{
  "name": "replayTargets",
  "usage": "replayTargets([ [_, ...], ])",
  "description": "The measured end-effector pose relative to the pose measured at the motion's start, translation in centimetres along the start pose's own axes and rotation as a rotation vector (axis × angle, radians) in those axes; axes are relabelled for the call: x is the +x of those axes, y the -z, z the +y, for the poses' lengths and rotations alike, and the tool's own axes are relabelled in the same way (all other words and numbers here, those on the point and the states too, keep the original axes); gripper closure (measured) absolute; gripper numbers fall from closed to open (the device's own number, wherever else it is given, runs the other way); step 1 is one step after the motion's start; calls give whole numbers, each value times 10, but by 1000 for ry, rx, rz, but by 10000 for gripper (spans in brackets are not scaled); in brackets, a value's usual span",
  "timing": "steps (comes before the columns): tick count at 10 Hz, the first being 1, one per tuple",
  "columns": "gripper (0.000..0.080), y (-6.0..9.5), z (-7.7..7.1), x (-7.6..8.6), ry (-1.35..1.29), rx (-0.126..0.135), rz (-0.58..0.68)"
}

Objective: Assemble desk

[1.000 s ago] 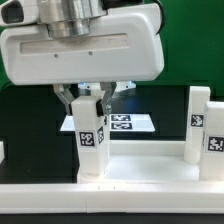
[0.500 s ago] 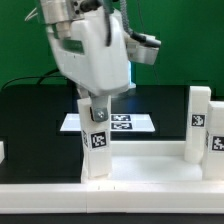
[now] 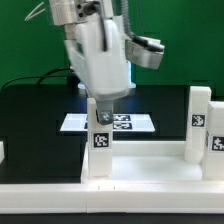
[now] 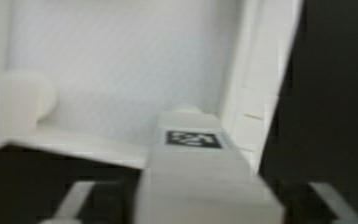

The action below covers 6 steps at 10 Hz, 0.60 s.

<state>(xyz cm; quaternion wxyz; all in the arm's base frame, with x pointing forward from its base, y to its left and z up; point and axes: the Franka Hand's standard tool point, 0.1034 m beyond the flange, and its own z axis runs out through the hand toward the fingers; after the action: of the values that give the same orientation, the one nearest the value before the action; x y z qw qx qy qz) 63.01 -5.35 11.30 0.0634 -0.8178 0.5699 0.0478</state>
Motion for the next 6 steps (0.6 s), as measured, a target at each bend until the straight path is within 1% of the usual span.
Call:
replayTargets([
  [1,321,2,-2,-2,155,-16,4],
  [2,189,1,-4,-8,261,-20,8],
  [3,160,1,-4,-14,280,-10,22],
  [5,151,0,-2,-13,411,-15,20],
  [6,151,1,0,-10,567,-33,31],
])
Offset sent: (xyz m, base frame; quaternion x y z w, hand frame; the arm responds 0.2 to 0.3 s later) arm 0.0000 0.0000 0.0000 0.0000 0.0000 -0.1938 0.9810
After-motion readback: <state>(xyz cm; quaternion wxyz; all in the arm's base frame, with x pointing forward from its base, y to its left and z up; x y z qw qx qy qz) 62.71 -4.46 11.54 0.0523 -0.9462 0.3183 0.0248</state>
